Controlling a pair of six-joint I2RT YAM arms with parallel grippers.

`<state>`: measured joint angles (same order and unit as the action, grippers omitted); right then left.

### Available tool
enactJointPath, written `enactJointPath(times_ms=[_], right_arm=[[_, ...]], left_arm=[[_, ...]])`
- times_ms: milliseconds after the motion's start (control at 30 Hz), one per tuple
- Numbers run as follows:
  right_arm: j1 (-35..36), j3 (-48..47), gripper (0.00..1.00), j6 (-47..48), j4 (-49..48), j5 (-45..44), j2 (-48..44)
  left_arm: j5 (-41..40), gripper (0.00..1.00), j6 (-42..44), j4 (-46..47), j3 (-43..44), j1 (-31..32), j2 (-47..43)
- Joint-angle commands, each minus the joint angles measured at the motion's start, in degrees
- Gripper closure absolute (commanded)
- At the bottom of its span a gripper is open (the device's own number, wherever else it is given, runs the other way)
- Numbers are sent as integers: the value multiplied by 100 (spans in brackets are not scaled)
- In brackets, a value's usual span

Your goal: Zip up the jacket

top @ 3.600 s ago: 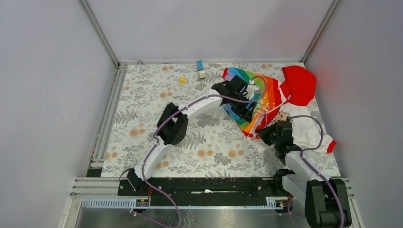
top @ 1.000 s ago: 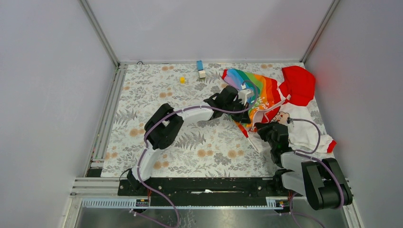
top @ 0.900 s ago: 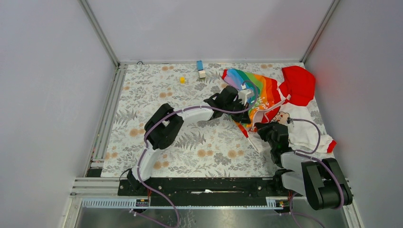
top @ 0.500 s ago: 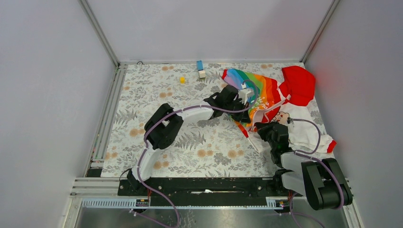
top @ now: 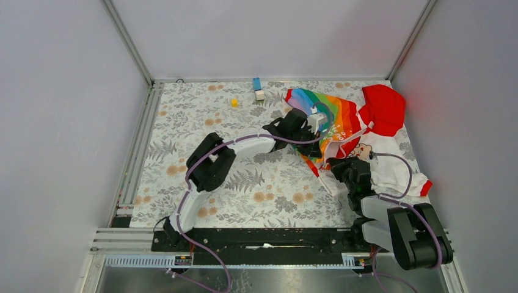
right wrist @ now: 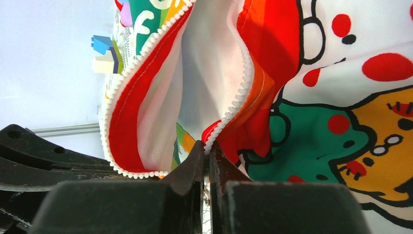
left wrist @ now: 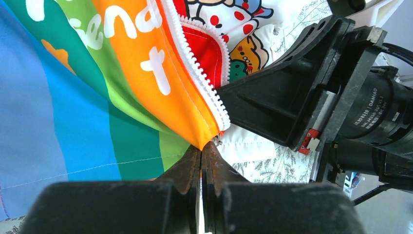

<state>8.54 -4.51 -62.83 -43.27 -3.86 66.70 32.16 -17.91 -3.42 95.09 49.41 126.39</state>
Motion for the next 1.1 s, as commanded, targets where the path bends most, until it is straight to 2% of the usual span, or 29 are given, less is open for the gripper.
enactJointPath(times_ms=[0,667,1067], right_arm=[[47,21,100,60,-300,-165,-66],[43,40,100,34,-311,-192,-64],[45,100,100,154,-635,-82,-29]], left_arm=[[-43,100,112,12,300,4,60],[46,100,264,-166,380,49,104],[451,100,731,-823,694,54,219]])
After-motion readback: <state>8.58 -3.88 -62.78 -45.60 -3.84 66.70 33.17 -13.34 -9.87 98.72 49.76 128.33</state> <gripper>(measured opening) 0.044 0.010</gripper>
